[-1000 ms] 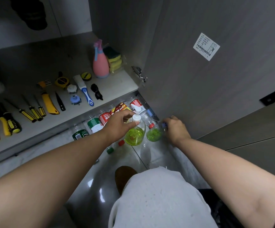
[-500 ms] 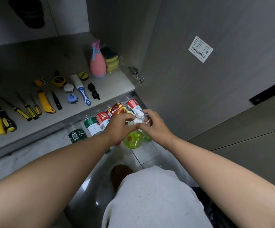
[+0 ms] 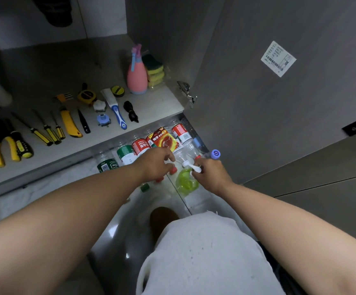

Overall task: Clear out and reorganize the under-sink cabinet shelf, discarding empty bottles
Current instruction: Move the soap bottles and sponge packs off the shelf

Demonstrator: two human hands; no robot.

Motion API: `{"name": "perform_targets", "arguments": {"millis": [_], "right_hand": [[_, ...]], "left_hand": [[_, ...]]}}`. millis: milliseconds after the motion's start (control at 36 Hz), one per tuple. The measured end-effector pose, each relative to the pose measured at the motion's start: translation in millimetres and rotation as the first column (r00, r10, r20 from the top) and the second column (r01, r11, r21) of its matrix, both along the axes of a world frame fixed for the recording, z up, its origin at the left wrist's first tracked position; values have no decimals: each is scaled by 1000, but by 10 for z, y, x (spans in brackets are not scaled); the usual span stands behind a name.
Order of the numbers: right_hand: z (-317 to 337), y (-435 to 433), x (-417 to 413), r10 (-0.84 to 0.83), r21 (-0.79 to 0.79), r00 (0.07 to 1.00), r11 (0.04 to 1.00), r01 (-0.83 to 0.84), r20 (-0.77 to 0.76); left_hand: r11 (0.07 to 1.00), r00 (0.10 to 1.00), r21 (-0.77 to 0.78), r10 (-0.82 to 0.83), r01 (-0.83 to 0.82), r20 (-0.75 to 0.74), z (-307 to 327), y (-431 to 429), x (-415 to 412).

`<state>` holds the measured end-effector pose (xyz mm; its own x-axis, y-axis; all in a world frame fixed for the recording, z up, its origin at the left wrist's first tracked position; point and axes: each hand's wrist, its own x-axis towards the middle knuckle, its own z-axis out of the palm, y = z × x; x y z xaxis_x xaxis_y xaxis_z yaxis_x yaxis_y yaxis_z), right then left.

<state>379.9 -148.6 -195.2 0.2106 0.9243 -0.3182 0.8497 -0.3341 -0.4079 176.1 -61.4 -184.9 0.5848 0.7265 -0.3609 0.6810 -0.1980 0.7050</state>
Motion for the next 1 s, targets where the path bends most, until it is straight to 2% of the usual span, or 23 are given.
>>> {"name": "perform_targets", "arguments": {"millis": [139, 278, 472, 556, 639, 694, 806, 1000], "right_hand": [[-228, 27, 87, -71, -90, 997, 993, 74, 41], [-325, 23, 96, -107, -90, 994, 990, 109, 30], [-271, 36, 116, -100, -134, 995, 986, 97, -20], [-186, 123, 123, -45, -217, 998, 975, 53, 42], [19, 322, 67, 76, -265, 978, 964, -22, 196], [191, 560, -3, 151, -203, 954, 974, -99, 259], [496, 1240, -252, 267, -7, 953, 963, -269, 142], [807, 2560, -782, 251, 235, 968, 940, -248, 16]], "left_hand": [[995, 993, 77, -62, 70, -97, -26, 123, -197], [997, 991, 56, -48, 56, -126, -48, 206, -317], [993, 988, 111, -33, 50, -150, 75, 301, -345], [989, 987, 128, -50, 70, -150, 212, 389, -363], [986, 990, 151, -48, 68, -136, 383, 558, -444], [989, 993, 149, 3, 15, -117, 492, 713, -534], [979, 991, 171, 123, -113, -47, 556, 1056, -740], [902, 896, 88, 401, -423, 190, 195, 1509, -1030]]}}
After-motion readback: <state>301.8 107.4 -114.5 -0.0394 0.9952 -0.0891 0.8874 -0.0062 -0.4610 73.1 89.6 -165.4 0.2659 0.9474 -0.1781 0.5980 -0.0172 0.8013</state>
